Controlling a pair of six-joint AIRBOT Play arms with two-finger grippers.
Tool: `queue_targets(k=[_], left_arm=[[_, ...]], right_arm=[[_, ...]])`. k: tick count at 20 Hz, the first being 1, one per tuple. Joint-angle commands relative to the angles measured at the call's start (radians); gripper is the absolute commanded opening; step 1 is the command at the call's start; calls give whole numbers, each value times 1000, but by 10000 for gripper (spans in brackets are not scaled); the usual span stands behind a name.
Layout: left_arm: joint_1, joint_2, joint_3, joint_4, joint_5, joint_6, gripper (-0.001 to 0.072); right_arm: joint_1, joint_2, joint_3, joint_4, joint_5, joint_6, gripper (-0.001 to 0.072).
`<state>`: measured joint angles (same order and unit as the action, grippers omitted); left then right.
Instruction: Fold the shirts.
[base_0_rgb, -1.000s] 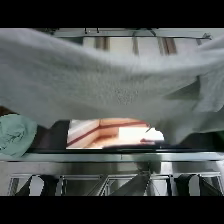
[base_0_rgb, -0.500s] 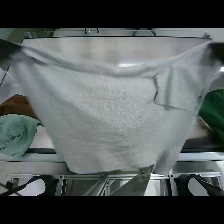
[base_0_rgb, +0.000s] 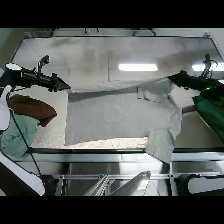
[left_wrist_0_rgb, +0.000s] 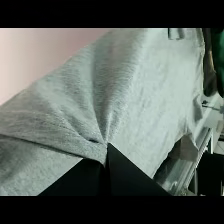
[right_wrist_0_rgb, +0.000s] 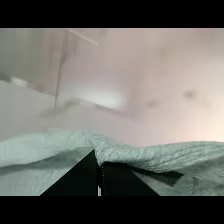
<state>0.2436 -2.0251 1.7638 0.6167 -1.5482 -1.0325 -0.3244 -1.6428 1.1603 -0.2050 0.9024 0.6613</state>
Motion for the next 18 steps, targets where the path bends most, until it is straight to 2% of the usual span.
queue_targets(k=[1,3,5,9,12,15,18], left_arm=[[-4,-125,159,17,11,-62,12],[-20,-166,233,18,-14,-90,13],[-26,-182,265,20,-32,-104,13],[2,-182,264,22,-139,-141,12],[21,-182,263,29,-229,-192,12],[14,-170,191,74,-219,-205,12],[-8,-170,86,73,-174,-171,12]], right_arm=[[-21,-99,92,19,-16,0,8],[-35,-105,98,6,-13,-4,9],[-55,-105,98,-74,17,-2,9],[-128,-105,98,-269,221,19,9],[-176,-105,95,-344,350,19,9],[-190,-105,87,-429,386,35,9],[-181,-105,49,-435,365,29,9]])
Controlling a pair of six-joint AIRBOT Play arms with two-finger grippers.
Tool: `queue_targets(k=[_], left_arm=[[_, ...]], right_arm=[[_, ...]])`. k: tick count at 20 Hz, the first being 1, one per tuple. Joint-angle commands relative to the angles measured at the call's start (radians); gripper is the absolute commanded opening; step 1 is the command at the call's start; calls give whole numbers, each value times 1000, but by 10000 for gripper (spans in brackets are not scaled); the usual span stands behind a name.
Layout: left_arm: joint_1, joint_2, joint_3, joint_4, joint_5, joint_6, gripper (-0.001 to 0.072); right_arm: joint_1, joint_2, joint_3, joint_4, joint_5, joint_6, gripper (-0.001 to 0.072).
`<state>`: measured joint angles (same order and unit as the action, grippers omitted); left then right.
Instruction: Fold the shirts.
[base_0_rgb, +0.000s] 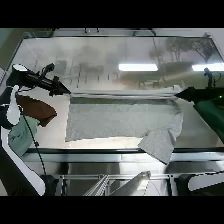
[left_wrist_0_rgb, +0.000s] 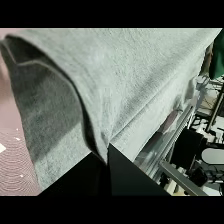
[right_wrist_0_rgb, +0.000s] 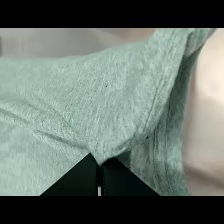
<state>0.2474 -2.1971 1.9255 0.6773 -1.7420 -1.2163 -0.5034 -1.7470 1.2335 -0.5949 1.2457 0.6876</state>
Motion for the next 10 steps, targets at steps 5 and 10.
queue_targets(k=[5,10], left_arm=[[-23,2,-137,13,55,40,1],[-1,3,-61,12,-53,-73,333]], right_arm=[[8,-1,-67,-41,-11,-8,10],[3,19,-72,-42,42,56,278]])
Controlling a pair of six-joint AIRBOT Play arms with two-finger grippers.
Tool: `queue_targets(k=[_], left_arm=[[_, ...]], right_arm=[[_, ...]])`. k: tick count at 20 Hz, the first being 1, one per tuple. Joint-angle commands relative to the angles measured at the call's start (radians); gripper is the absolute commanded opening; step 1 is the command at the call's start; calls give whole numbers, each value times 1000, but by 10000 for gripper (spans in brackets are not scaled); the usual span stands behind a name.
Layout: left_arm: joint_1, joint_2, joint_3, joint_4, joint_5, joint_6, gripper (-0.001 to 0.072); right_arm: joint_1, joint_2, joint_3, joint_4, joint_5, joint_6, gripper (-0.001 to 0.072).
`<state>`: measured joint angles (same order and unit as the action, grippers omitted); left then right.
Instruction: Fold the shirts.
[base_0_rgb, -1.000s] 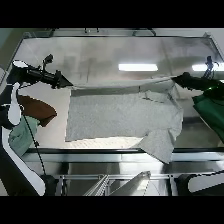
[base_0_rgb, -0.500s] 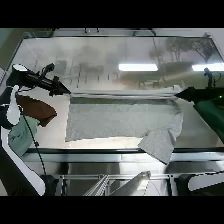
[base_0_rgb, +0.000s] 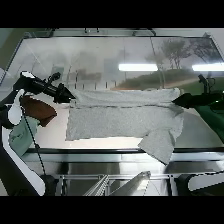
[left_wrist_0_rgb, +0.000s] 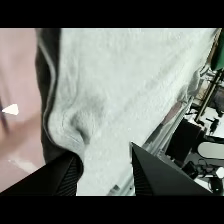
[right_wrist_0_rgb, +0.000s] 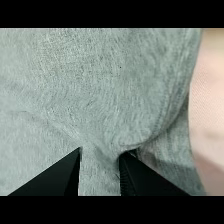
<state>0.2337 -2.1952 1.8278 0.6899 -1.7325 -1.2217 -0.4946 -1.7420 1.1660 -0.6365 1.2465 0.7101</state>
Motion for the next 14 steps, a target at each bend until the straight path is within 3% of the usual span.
queue_targets(k=[1,4,7,10,14], left_arm=[[23,11,53,0,-90,-89,331],[63,125,-35,27,-89,-54,331],[101,348,-341,220,13,-14,332],[108,554,-694,321,170,-25,332],[97,652,-954,329,364,-28,332]], right_arm=[[-19,34,-4,-4,69,47,278],[-77,117,-5,-87,167,70,267],[-161,212,-65,-222,161,136,229],[-231,302,-176,-111,49,98,229],[-234,322,-187,1,72,82,229]])
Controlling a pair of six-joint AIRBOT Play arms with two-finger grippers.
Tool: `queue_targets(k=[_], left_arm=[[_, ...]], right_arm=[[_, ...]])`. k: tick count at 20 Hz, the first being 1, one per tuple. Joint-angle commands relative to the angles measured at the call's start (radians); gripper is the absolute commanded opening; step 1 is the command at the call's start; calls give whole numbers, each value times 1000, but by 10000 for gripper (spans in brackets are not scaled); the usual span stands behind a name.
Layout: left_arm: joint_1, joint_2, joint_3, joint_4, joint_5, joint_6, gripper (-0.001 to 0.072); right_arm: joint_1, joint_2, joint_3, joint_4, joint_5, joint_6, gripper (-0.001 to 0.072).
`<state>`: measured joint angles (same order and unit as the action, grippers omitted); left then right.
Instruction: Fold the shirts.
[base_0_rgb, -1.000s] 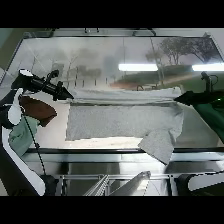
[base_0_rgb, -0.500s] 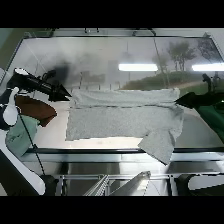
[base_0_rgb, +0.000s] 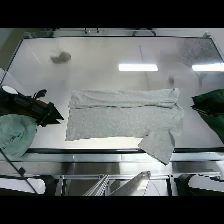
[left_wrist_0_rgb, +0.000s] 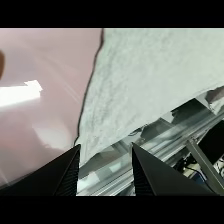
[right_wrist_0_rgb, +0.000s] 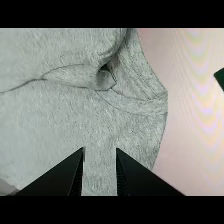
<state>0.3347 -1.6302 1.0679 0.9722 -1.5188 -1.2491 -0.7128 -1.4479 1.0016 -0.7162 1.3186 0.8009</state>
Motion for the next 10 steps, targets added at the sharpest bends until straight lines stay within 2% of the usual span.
queue_targets(k=[1,4,7,9,10], left_arm=[[-16,87,-230,48,162,-1,332],[-45,87,-307,51,206,-2,332],[-92,87,-328,45,224,-1,332],[-141,87,-328,-11,229,38,329],[-159,87,-326,-58,232,76,176]], right_arm=[[-16,28,-23,111,16,-8,229],[-17,40,-23,134,94,-8,229],[-25,83,-23,134,105,1,227],[-42,110,-23,95,108,37,228],[-54,117,-24,25,120,80,228]])
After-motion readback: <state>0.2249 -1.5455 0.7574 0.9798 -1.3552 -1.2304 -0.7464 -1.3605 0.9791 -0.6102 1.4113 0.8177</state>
